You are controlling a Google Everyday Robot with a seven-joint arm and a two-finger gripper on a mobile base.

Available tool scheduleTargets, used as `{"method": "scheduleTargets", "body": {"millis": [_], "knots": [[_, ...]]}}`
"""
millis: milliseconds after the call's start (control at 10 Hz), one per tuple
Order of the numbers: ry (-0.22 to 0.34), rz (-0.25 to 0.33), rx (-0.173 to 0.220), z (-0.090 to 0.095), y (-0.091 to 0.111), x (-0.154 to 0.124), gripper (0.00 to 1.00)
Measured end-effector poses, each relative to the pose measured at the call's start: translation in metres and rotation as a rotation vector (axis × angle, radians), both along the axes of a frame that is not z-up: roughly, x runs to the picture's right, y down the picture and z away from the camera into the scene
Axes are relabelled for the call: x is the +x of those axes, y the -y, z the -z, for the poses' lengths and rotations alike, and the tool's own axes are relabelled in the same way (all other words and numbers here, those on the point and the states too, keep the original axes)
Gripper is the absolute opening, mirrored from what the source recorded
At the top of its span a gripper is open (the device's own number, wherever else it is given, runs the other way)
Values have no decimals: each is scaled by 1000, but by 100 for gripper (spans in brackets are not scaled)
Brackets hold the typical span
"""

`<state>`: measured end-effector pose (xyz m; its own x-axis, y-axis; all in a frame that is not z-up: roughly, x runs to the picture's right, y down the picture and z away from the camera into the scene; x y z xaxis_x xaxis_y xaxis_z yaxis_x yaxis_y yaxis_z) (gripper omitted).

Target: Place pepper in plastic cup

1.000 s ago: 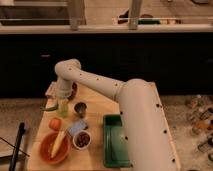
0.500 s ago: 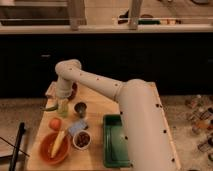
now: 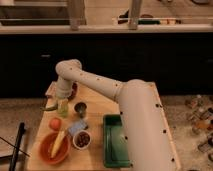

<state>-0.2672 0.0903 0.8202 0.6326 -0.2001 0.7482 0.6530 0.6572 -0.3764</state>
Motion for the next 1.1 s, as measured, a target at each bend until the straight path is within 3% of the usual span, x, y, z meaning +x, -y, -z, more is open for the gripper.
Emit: {"method": "scheduleTargets", "body": {"millis": [400, 700, 1100], "knots": [[-37, -7, -4, -3, -1, 12, 54], [-50, -26, -4, -6, 0, 21, 78], [-46, -37, 0, -9, 4, 21, 80]]}}
